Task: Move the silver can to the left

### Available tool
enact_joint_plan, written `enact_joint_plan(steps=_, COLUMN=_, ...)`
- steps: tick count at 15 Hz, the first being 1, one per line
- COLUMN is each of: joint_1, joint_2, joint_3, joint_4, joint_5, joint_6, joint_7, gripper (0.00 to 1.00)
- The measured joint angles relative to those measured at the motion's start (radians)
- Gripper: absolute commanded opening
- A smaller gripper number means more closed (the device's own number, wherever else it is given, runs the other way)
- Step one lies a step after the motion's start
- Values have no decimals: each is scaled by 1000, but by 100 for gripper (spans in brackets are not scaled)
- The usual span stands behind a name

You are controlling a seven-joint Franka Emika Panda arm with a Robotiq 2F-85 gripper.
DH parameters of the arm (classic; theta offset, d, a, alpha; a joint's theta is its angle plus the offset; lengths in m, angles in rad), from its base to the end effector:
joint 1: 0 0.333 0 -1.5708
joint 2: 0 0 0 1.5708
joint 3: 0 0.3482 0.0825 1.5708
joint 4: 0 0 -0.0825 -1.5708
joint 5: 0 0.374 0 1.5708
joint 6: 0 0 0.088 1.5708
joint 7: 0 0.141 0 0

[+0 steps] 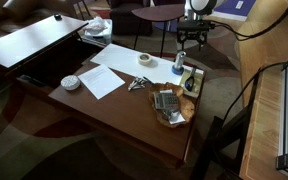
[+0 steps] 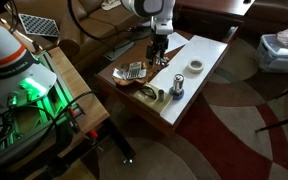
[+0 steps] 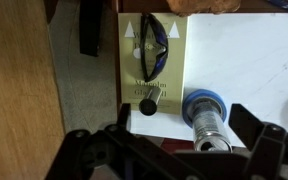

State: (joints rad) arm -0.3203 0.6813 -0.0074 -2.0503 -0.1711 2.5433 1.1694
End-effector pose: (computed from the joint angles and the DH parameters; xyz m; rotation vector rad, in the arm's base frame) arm 0.5376 -0.1842 0.0865 2.3294 -1.8556 -0.2029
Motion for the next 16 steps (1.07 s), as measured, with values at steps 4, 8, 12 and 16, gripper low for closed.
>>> enact_joint_plan(steps=4, joint_1=-31, joint_2=16, joint_3=31, joint_4=65, joint_5=127, joint_6=-83, joint_7=-211, gripper=100)
enact_joint_plan(steps=8, joint_1=-174, joint_2=69, joint_3=104, joint_4=241, joint_5=178, joint_6=-268, joint_7=-496, gripper=100)
enact_joint_plan(steps=12, joint_1=-157, joint_2=94, joint_3=37, joint_4=309, joint_5=253, joint_6=-327, joint_7=-620, gripper=100)
enact_joint_plan(steps=16, joint_1=-94, joint_2=95, joint_3=-16, joint_4=307, joint_5=434, joint_6=-251, joint_7=-704, gripper=100)
